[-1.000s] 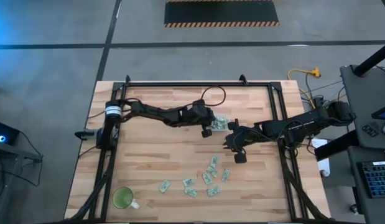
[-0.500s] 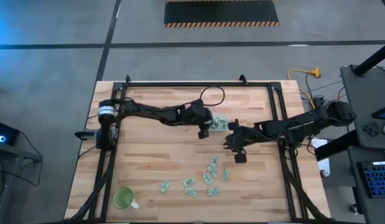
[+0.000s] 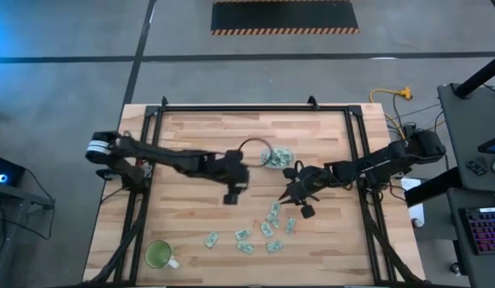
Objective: Pick and place Stevia / Truvia into bins
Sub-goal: Put the stevia packet into the transparent bin
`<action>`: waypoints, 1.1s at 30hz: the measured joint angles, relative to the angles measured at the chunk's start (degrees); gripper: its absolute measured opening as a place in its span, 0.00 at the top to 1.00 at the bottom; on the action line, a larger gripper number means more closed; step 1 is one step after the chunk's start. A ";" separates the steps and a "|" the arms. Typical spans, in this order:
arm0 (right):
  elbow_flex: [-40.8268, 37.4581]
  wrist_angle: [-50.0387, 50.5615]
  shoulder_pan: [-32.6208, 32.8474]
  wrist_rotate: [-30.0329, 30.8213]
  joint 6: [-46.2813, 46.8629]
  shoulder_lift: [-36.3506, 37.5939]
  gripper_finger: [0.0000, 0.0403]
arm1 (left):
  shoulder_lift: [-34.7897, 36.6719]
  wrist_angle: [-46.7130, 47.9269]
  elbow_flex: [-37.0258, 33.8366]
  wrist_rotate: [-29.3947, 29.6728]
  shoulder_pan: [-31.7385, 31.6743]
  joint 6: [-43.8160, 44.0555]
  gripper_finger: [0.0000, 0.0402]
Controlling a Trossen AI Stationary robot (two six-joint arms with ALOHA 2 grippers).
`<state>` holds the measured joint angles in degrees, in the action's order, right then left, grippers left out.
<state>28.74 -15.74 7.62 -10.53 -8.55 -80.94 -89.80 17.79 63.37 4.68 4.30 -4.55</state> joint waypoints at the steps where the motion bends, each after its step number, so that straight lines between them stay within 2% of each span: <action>1: 0.24 0.35 0.00 -0.02 -0.51 -1.05 0.86 | 0.81 -0.08 -1.33 0.04 1.20 1.12 0.56; 5: 2.99 -0.03 0.02 -0.02 -1.39 -6.04 0.83 | 5.32 -1.17 -7.19 0.23 5.27 5.48 0.56; 11: 6.90 0.47 0.00 -0.03 -1.60 -13.54 0.71 | 10.32 -4.50 -14.77 3.92 8.85 10.54 0.56; 15: 9.17 1.44 -0.02 -0.01 -1.61 -15.77 0.63 | 11.87 -6.08 -17.23 4.84 9.42 13.09 0.56; 21: 11.57 9.54 -0.02 0.15 -0.61 -15.08 0.54 | 12.62 -6.51 -19.46 4.87 9.85 13.44 0.56; 27: 11.62 11.52 -0.02 0.30 1.70 -14.94 0.52 | 11.94 -7.58 -19.88 4.84 10.00 13.39 0.56; 33: 11.70 13.77 -0.02 4.82 4.30 -16.56 0.53 | 11.97 -9.30 -20.58 4.86 10.00 13.24 0.56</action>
<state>40.44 -1.97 7.60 -5.71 -4.25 -97.50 -77.83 8.48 42.79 9.53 14.31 8.69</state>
